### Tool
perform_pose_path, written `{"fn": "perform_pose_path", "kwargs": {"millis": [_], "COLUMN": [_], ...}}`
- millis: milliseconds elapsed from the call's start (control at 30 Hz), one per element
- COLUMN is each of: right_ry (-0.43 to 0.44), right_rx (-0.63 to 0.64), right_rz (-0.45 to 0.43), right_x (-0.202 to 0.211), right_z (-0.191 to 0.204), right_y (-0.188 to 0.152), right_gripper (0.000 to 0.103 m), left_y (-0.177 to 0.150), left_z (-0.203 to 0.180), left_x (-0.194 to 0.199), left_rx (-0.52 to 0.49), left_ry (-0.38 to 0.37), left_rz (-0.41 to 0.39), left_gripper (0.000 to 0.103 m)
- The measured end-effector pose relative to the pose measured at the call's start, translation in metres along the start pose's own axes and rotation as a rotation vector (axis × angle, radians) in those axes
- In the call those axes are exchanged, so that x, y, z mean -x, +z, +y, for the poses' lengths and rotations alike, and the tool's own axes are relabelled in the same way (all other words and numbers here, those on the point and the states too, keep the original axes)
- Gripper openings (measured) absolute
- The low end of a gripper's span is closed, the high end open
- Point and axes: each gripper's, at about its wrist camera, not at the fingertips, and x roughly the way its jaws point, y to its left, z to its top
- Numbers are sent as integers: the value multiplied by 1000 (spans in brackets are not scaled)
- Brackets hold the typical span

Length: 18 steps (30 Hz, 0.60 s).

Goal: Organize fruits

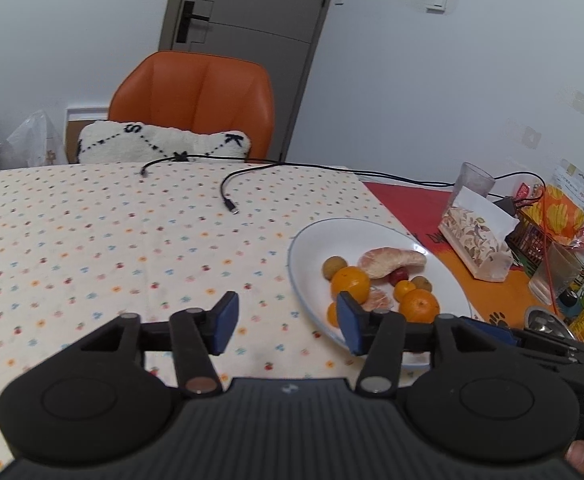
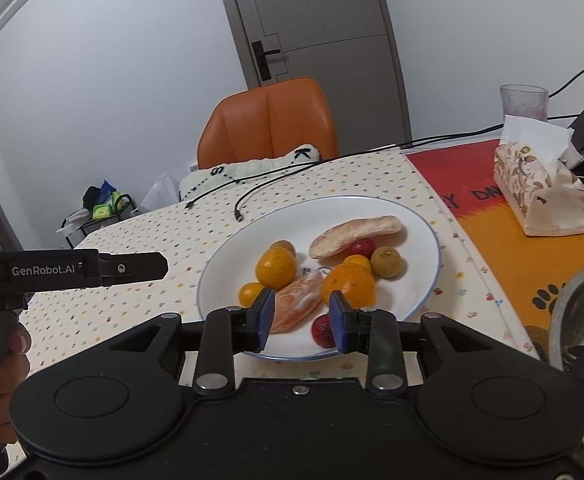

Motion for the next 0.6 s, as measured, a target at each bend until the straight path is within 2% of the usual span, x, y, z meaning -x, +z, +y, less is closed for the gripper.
{"fn": "perform_pose_path", "kwargs": {"millis": [100,167,267,367,467,600], "right_ry": [8,8,8,7,7,11], "right_rx": [5,11,28,35,38,58], "right_rz": [2,-1,-18,-23,-31,-34], "right_x": [1,3,7,11,17,23], "right_z": [6,10,17,23,28,38], "right_y": [0,-1,-1,-1,0,1], "right_gripper": [40,54,69,79,89,97], "left_y": [-2,-3,-5,-6,-7,-8], "left_z": [3,4,7,13,19,24], "left_x": [8,12,20,27,36,49], "left_rx": [-2,-7,-7,-1,-2,-22], "left_ry": [19,44,73,88,118,148], "left_rz": [-10,-21,-41,-37,-48,-58], "left_gripper": [68,82,87,92,93,93]}}
